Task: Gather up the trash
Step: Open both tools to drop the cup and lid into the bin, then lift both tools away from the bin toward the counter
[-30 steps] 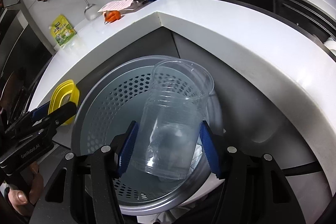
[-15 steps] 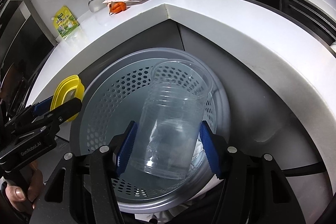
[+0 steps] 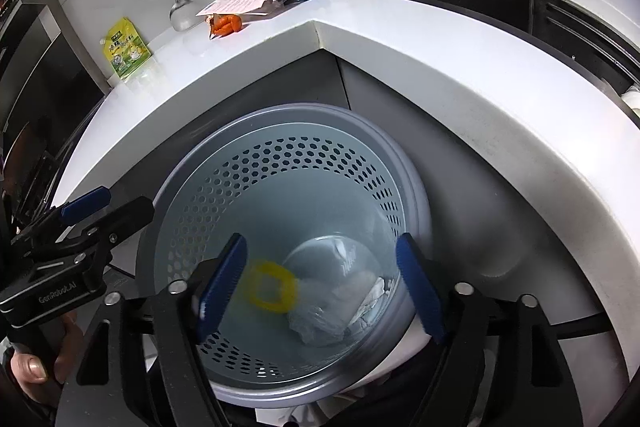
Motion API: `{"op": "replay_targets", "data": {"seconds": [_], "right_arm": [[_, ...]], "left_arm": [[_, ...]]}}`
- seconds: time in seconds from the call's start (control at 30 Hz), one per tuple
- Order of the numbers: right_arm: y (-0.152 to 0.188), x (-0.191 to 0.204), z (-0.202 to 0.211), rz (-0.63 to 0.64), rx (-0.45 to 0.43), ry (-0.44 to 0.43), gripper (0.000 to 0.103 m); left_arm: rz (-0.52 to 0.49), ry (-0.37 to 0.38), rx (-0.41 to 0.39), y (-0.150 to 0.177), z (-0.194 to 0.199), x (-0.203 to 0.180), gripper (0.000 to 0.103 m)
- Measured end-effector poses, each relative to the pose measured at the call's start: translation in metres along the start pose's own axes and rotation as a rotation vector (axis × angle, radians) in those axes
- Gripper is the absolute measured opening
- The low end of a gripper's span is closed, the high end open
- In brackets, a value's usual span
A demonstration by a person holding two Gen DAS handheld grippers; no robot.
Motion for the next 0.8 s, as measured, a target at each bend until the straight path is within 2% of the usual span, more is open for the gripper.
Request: {"op": "replay_targets", "data": {"seconds": [0.4, 0.63, 0.8], "right_arm": [[-0.001, 0.001, 0.005, -0.005, -0.028, 0.0, 0.076], [-0.004, 0.0, 0.008, -0.008, -0.047, -0.002, 0.076], [-0.008, 0.005, 0.012, 0.005, -0.059, 0.0, 0.076]], "left_arm": [[-0.003, -0.004, -0.004, -0.003, 0.002, 0.003, 0.091], [0.014, -0.01, -0.051, -0.012, 0.015, 0.01, 0.094], [0.026, -0.004, -0.056, -0.018, 0.021, 0.015, 0.095]]}}
Point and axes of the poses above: each gripper's, at about its wrist camera, not at the fingertips, and z roughly against the way its jaws point, x to its left, y to its underside, the point moved 5 cm from there along -z, roughly the way its jaws point, and after that the axes turned 10 degrees about z, right-handed, at the moved point
